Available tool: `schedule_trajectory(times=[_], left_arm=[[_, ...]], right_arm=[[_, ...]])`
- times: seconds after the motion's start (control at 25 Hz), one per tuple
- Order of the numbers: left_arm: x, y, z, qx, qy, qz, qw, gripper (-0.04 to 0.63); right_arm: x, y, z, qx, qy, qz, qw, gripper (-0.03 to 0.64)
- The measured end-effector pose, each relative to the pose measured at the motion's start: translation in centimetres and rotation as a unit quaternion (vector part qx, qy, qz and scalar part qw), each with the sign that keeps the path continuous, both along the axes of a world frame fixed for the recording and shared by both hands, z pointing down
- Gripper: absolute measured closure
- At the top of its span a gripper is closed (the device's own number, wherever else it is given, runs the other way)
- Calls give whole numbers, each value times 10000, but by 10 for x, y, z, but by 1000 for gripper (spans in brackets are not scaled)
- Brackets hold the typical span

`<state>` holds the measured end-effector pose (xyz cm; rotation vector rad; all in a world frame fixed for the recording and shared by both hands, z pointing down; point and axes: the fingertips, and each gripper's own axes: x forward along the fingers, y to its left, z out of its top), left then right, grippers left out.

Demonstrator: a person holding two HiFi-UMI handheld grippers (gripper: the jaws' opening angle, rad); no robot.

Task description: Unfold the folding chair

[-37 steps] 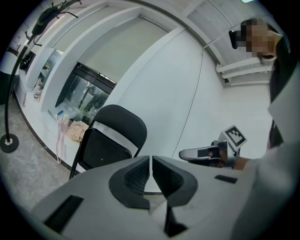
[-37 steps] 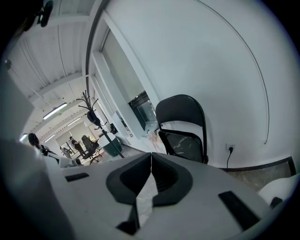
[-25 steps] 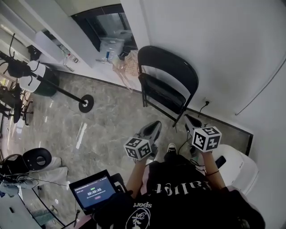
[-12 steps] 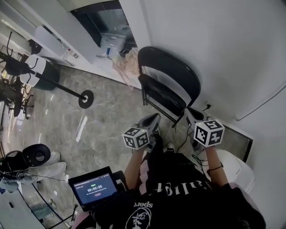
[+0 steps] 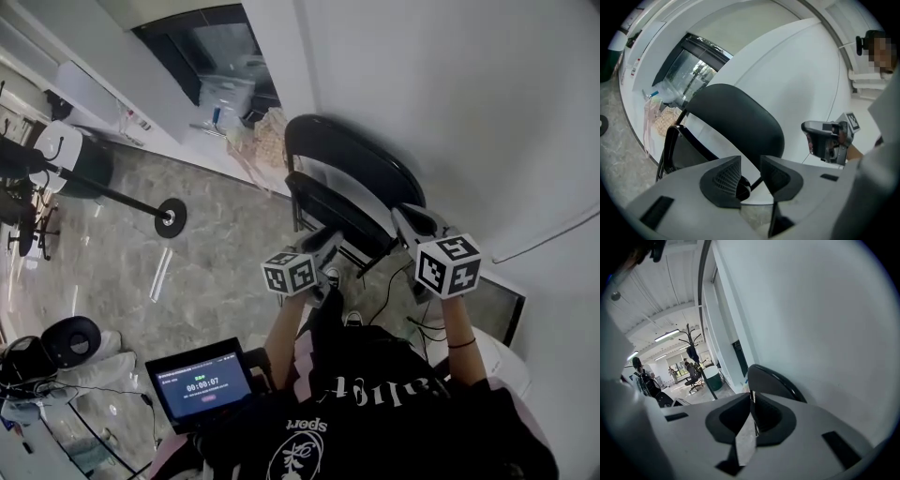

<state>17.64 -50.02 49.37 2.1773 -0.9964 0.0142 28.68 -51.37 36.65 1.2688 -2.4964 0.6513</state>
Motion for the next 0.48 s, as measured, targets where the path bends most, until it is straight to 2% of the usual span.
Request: schedule_trajectory(times=[0.16, 0.32, 0.4, 0.48], left_arm=[[-14, -36, 24, -396, 121, -89, 9991, 459], [-22, -60, 53, -795, 183, -36, 9967, 422], [-23, -67, 66, -959, 193, -17, 9952, 405], [-24, -75, 79, -1144, 230, -76, 9931, 399]], right_arm=[[-2, -45, -19, 187, 206, 28, 9996, 598], [-5, -81, -30, 369, 630, -81, 9973, 589], [-10, -92, -28, 353, 845, -303, 9953, 498], [-14, -101, -21, 290, 1045, -520, 9927, 455]])
